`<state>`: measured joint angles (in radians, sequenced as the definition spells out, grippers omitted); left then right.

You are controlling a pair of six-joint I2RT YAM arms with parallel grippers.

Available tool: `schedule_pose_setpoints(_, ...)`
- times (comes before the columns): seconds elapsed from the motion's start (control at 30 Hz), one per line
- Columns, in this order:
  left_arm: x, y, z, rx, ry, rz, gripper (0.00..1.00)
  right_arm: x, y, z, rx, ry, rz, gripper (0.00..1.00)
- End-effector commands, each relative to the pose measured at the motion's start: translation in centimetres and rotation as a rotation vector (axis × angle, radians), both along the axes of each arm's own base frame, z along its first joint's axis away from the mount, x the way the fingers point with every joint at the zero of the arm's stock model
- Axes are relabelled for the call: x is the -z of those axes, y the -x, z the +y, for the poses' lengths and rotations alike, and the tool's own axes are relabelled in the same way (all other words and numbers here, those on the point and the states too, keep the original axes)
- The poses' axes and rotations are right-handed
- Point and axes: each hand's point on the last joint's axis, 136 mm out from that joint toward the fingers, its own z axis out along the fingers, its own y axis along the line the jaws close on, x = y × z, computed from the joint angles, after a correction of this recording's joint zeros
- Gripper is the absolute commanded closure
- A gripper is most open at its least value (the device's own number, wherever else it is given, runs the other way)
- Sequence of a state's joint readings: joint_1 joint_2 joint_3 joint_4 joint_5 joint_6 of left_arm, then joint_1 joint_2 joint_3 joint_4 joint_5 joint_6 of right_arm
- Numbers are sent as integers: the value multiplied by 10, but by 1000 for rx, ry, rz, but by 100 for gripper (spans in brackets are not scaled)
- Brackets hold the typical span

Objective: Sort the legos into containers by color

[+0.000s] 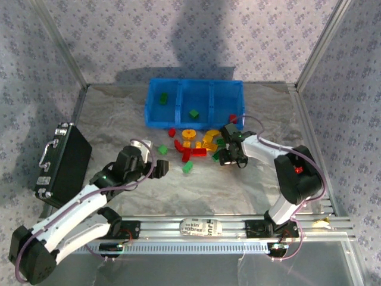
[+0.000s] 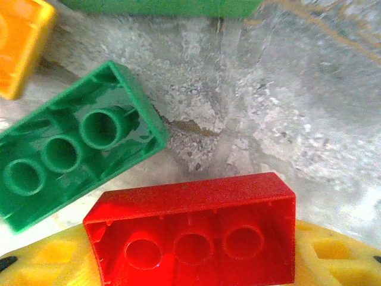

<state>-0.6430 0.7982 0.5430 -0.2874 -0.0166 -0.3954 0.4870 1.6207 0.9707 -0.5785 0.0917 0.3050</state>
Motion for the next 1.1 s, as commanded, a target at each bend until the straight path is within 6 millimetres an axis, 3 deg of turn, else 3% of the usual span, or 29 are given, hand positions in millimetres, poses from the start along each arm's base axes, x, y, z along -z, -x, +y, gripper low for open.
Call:
schedule_pose_setpoints(0.0,-8,-5,8,-48,37,-24,2,-56,-17,-6,9,-4,-111,46)
schedule_pose_setpoints(0.17,-9,-6,9,-54,53,-16,2,-132,-56,-14,26,-83,-266,46)
schedule_pose_setpoints(0.33,-8,-4,10,-53,54,-9,2,-162,-92,-17,49,-96,-315,46)
schedule_pose_setpoints(0.63,-10,6,19,-64,35,0,3,-163,-152,-4,70,-94,-296,47)
schedule_pose_setpoints(0.9,-16,3,24,-101,48,-9,3,-162,-163,1,76,-100,-309,47)
schedule_pose_setpoints(1.07,-29,-6,17,-102,60,-3,3,-149,-187,-8,107,-121,-283,47)
